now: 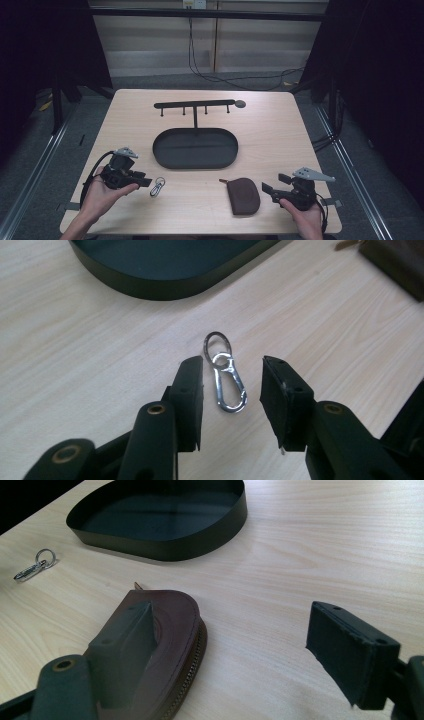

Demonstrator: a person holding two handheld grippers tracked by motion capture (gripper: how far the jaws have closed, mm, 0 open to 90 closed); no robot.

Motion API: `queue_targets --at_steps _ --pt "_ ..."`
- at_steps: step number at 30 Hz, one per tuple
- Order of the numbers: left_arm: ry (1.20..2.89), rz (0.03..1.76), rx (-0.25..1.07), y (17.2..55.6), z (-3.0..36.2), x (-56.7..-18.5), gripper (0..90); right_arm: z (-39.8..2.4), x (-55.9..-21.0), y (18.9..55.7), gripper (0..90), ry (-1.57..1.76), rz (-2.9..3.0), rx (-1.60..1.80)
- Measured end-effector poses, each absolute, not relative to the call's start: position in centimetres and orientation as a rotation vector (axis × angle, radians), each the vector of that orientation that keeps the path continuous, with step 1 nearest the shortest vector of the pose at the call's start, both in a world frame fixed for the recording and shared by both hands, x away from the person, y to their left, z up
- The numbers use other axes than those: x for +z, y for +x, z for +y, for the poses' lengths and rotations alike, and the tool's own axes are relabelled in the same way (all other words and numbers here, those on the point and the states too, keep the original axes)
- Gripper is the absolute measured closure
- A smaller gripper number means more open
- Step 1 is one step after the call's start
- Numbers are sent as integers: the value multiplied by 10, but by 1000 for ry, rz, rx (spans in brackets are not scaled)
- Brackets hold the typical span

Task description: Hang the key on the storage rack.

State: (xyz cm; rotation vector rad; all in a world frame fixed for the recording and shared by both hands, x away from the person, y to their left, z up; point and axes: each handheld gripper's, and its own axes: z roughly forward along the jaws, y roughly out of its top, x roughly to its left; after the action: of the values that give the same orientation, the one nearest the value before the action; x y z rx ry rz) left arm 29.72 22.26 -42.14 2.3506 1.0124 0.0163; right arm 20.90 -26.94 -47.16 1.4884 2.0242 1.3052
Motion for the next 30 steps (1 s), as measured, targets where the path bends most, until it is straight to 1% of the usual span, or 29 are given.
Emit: queue_targets --at_steps 1,3,5,11,16,21,23,30 --pt "2396 1012 37 299 217 -419 592 -269 -471 208 193 1483 2031 1307" --pt "2433 1003 34 302 211 -419 569 -268 -471 208 193 1477 2039 1306" --pt "2454 1020 22 306 207 -419 520 -267 -472 208 193 1479 2043 1300" --pt "2499 1035 -23 320 202 -421 558 -267 -472 208 192 1477 2047 1303" --pt "2533 1031 -83 328 199 -423 569 -266 -472 208 192 1476 2053 1298" --pt "2571 1005 -139 334 194 -429 575 -266 -473 208 192 1478 2057 1301" --pt "2585 990 -165 337 192 -432 599 -266 -473 208 192 1478 2059 1302" --pt "2636 1002 -177 342 182 -439 614 -265 -473 208 193 1477 2079 1306"
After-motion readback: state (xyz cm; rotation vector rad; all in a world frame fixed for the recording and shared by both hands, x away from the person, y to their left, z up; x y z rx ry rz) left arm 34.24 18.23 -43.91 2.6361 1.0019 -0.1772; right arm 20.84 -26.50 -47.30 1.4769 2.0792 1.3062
